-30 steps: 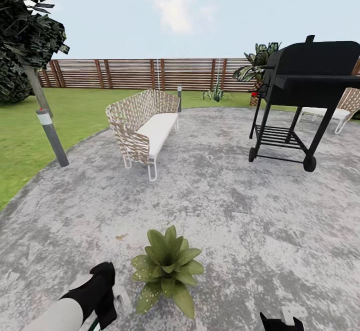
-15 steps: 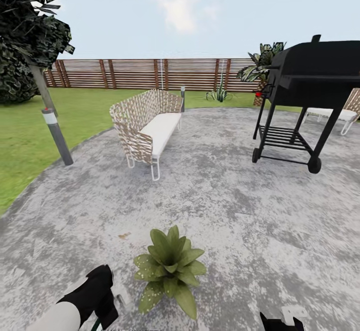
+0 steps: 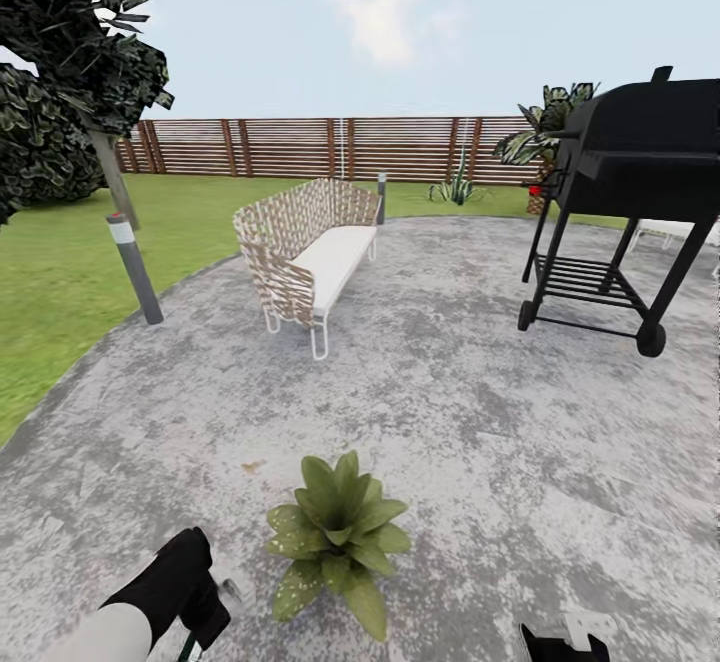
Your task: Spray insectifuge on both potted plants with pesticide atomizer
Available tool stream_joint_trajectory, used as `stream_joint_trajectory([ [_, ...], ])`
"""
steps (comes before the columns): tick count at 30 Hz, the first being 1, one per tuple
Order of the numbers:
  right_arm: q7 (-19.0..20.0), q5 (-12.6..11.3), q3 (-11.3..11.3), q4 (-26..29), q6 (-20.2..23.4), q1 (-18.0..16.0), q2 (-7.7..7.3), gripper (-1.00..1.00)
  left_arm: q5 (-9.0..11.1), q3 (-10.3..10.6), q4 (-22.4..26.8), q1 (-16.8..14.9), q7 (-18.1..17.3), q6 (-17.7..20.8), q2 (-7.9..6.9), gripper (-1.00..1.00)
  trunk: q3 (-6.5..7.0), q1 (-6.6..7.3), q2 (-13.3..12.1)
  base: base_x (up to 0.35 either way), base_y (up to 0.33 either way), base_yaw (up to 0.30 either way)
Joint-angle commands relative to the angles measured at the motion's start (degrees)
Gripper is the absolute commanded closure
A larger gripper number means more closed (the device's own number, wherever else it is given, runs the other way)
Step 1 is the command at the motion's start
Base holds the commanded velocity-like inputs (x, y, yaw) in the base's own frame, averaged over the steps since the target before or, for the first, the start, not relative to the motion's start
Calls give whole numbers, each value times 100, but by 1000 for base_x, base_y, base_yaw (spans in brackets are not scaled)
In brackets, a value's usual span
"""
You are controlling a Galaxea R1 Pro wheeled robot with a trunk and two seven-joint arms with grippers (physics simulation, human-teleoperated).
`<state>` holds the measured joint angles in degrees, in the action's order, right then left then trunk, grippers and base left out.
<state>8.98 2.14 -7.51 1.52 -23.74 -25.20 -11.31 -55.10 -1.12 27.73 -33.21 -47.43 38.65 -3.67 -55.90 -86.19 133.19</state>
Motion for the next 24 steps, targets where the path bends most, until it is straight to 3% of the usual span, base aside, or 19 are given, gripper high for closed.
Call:
stream_joint_trajectory([
  [1, 34, 18, -49, -4, -15, -5, -2, -100, -37, -16, 9, -1, -18, 30, 10, 100, -6, 1, 2, 0, -274, 0],
  [6, 40, 14, -49, -3, -14, -4, 14, -100, -36, -43, 47, -1, -4, 37, 13, 100, -6, 1, 2, -14, -273, 45],
  [17, 34, 21, -41, -9, -13, -4, 24, -100, -23, -64, 57, -4, 8, 37, 24, 100, -6, 1, 2, -199, -229, 266],
  [24, 40, 23, -41, -12, -13, -6, 24, -100, 178, -51, 57, -3, 14, 37, 37, 100, -6, 1, 2, -55, -260, 278],
])
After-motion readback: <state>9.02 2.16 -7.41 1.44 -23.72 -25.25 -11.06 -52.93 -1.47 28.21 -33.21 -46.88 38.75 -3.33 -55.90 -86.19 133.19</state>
